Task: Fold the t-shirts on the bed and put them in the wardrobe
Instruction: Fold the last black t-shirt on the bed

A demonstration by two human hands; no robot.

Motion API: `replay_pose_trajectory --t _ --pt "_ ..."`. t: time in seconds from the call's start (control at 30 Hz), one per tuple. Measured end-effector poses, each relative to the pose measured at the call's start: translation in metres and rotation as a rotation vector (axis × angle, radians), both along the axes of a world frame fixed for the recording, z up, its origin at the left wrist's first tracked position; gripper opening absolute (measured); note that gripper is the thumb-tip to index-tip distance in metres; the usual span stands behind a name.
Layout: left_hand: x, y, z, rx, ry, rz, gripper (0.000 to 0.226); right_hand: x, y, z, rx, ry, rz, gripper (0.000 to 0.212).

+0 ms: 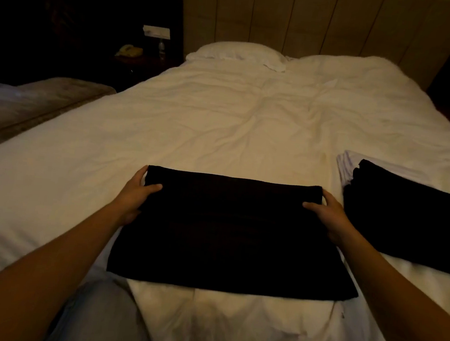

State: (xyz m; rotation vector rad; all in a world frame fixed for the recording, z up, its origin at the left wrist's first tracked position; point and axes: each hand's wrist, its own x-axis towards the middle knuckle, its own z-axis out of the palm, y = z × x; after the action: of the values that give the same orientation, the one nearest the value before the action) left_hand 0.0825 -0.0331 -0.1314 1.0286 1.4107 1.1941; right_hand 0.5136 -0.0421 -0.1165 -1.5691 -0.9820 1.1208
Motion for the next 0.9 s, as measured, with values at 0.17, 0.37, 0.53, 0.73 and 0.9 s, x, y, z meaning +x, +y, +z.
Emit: replay_pose_trajectory --t 0.17,0.37,0.53,0.73,0.9 --pt "0.008 -0.023 0.001 0.002 0.082 -0.039 0.084 0.001 -0.016 0.005 -0.044 -0.013 0.059 0.072" --pt "0.008 -0.045 -0.012 0.092 0.278 0.145 0.075 -0.004 -0.04 0.003 0.063 -0.281 -0.01 0.068" --pt "0.04 -0.066 -0.017 0.34 0.852 0.166 0.06 -0.027 -0.055 -0.014 0.233 -0.902 -0.026 0.061" --pt "0.078 -0.062 -0.015 0.338 1.147 -0.364 0.057 -0.066 -0.056 -0.018 0.291 -1.12 0.38 0.061" --pt "0.068 -0.058 -0.029 0.164 1.234 -0.262 0.068 -0.05 -0.051 -0.03 0.115 -1.164 0.354 0.057"
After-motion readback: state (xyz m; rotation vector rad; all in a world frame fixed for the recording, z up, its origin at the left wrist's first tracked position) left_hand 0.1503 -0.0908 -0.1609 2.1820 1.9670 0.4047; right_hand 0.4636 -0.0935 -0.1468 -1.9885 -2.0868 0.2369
